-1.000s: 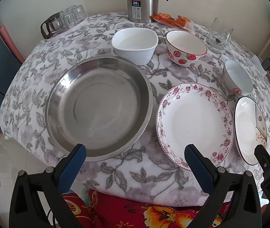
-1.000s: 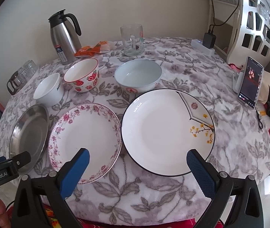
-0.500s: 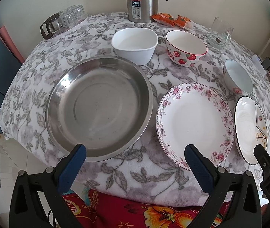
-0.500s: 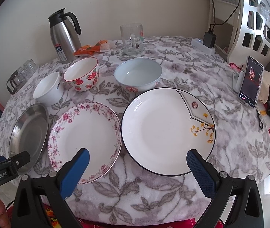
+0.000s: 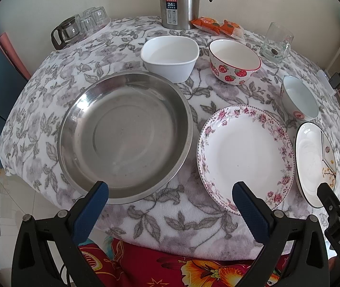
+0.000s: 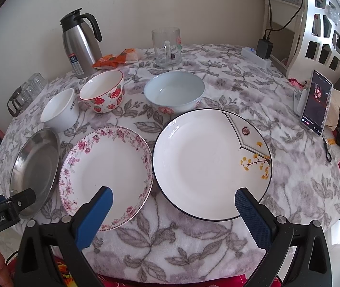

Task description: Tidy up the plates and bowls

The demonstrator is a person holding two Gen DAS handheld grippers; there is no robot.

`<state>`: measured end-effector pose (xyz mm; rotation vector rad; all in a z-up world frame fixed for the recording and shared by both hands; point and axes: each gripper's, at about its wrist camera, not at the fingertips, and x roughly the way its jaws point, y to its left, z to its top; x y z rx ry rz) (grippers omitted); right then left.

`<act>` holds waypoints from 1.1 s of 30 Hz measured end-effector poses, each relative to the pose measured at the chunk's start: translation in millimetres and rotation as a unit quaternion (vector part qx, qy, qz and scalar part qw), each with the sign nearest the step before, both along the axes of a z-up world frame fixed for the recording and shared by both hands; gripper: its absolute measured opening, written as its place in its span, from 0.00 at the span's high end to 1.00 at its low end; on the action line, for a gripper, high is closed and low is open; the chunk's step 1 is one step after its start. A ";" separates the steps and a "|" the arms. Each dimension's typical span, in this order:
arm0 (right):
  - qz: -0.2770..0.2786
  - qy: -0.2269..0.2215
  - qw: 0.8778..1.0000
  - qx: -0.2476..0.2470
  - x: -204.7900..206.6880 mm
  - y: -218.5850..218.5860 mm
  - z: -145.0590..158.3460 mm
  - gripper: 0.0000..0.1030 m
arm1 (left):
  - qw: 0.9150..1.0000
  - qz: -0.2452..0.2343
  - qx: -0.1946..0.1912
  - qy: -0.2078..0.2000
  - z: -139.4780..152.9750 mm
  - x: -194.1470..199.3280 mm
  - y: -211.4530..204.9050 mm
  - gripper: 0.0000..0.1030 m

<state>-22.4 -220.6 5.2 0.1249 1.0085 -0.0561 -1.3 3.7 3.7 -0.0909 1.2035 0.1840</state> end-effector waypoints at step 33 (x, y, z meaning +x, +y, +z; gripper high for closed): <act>0.010 -0.008 1.000 -0.022 11.7 17.2 3.2 0.00 | 0.997 0.023 -0.066 -0.031 5.4 1.0 25.4 0.00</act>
